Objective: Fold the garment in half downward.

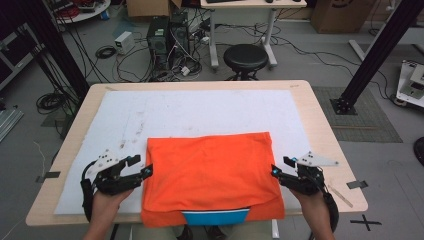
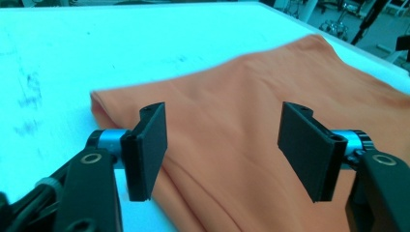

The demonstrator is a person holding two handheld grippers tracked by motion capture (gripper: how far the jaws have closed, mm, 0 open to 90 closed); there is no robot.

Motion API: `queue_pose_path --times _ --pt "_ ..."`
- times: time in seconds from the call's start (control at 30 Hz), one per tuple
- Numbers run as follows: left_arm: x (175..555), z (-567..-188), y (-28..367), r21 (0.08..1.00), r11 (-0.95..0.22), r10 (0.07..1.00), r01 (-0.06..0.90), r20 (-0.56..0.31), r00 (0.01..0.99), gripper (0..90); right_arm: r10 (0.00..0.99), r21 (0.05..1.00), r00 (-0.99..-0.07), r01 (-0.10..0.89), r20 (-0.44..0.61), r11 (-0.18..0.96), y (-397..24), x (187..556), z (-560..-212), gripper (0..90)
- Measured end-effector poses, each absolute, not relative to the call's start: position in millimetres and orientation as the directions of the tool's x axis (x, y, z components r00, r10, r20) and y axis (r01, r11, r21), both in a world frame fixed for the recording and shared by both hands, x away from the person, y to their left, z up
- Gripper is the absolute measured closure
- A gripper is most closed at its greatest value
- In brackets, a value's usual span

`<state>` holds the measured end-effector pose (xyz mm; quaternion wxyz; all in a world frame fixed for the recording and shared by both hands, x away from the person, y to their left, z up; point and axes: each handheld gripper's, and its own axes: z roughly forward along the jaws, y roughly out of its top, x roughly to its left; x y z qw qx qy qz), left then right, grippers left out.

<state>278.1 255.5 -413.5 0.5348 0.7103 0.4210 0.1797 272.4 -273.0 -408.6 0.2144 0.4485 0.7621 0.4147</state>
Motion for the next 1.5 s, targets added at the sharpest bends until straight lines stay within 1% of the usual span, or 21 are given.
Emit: queue_pose_path --times 0.13,0.37,0.47,0.57,0.63,0.73,0.83,0.9,0.97,1.03,1.07,1.13,1.23,1.3,1.37,1.43,1.47,1.5 --pt "311 -415 258 0.9 -0.064 0.801 0.43 -0.211 0.56 30.3 0.877 0.824 -0.477 0.519 0.06 0.225 -275 301 -410 35.8" --pt "357 -422 259 0.87 -0.113 0.827 0.48 -0.185 0.531 30.3 0.889 0.803 -0.451 0.557 0.077 0.212 -271 345 -415 34.1" --pt "374 -430 259 0.839 -0.12 0.838 0.53 -0.2 0.507 30.4 0.9 0.792 -0.425 0.58 0.097 0.189 -269 362 -418 34.2" --pt "384 -436 258 0.817 -0.142 0.847 0.559 -0.192 0.496 32.8 0.904 0.765 -0.413 0.616 0.111 0.188 -266 380 -422 36.0" --pt "388 -438 257 0.807 -0.158 0.852 0.569 -0.179 0.491 37.5 0.904 0.751 -0.407 0.635 0.128 0.179 -263 390 -425 37.2" --pt "392 -441 256 0.791 -0.182 0.863 0.584 -0.156 0.48 44.4 0.904 0.738 -0.411 0.645 0.118 0.197 -258 400 -431 43.2" --pt "392 -444 253 0.774 -0.216 0.871 0.595 -0.121 0.475 52.3 0.9 0.702 -0.423 0.672 0.104 0.235 -253 406 -439 52.0" --pt "391 -448 252 0.772 -0.229 0.879 0.593 -0.097 0.466 58.5 0.894 0.691 -0.436 0.678 0.105 0.25 -253 407 -441 60.0" --pt "390 -451 252 0.775 -0.222 0.885 0.592 -0.095 0.456 66.4 0.892 0.689 -0.439 0.678 0.102 0.255 -252 407 -442 66.9" --pt "389 -451 253 0.784 -0.2 0.889 0.588 -0.108 0.446 84.0 0.883 0.686 -0.459 0.674 0.097 0.275 -250 407 -443 76.5" --pt "389 -450 253 0.787 -0.185 0.894 0.588 -0.113 0.433 85.0 0.878 0.686 -0.468 0.672 0.104 0.277 -250 408 -443 80.7" --pt "389 -449 253 0.806 -0.155 0.898 0.571 -0.125 0.421 86.1 0.877 0.688 -0.47 0.67 0.102 0.279 -251 409 -444 83.5" --pt "394 -444 253 0.825 -0.101 0.903 0.556 -0.158 0.399 86.4 0.888 0.713 -0.448 0.656 0.103 0.248 -257 411 -442 84.6" --pt "398 -439 252 0.843 -0.071 0.9 0.533 -0.176 0.399 86.5 0.894 0.738 -0.437 0.634 0.095 0.232 -261 414 -441 84.8" --pt "405 -435 252 0.847 -0.035 0.895 0.531 -0.21 0.394 86.5 0.902 0.754 -0.424 0.618 0.082 0.222 -264 417 -439 85.0" --pt "412 -432 251 0.854 -0.012 0.894 0.519 -0.224 0.389 86.5 0.908 0.764 -0.412 0.61 0.077 0.212 -266 421 -438 84.9" --pt "414 -432 252 0.86 0.015 0.891 0.509 -0.243 0.384 86.5 0.912 0.768 -0.402 0.61 0.088 0.194 -267 423 -438 85.0" --pt "418 -433 253 0.851 0.032 0.888 0.525 -0.265 0.375 86.5 0.916 0.777 -0.391 0.603 0.089 0.182 -268 424 -438 84.9"
